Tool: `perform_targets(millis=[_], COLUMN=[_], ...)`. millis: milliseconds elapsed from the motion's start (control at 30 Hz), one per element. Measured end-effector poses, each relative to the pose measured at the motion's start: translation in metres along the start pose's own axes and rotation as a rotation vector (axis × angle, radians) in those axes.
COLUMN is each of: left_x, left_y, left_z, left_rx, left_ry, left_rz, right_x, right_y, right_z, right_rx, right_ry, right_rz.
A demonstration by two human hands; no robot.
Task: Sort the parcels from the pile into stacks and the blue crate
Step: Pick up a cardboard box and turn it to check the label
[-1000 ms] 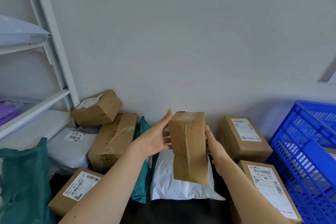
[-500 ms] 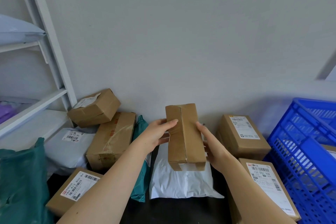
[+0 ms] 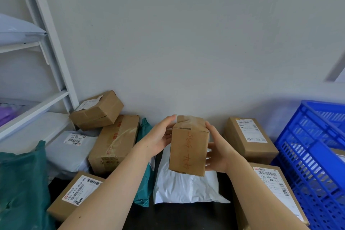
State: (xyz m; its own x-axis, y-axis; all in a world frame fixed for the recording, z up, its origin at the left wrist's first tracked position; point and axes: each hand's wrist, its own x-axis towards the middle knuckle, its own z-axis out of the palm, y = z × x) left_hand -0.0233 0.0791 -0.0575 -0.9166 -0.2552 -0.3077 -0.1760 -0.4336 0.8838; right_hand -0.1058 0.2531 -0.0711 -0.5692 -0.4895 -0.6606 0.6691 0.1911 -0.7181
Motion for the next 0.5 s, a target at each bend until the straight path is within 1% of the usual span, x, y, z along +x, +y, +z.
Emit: perform_targets(millis=[100,167,267,333,367,433,500], left_x=[0.003,0.001,0.0,0.003,0.004,0.004,0.005], left_y=[-0.002,-0.001,-0.001,-0.003,-0.003,-0.005,-0.009], left_z=[-0.001,0.001,0.002,0.001,0.001,0.001,-0.002], left_rx=[-0.041,-0.069,-0.155,-0.13,-0.076,0.024,0.05], left_ry=[0.016,0.03,0.083,0.148,0.183,0.228,0.255], left_rz=[-0.032,-0.024,0.091,0.171,0.188,0.169,0.062], right_x=[0.0,0.0,0.001,0.002,-0.001,-0.004,-0.008], right_y=[0.0,0.0,0.004,0.006,0.008,0.009,0.007], right_z=[0.0,-0.001,-0.002,-0.003,-0.002,-0.003,-0.004], right_rx=[0.012,0.026,0.111,0.186,0.2,0.217,0.268], right_ry=[-0.03,-0.031,-0.059,-0.081,-0.09,-0.126,-0.196], right_rz=[0.013,-0.006,-0.053,-0.075,-0.095,-0.152,-0.197])
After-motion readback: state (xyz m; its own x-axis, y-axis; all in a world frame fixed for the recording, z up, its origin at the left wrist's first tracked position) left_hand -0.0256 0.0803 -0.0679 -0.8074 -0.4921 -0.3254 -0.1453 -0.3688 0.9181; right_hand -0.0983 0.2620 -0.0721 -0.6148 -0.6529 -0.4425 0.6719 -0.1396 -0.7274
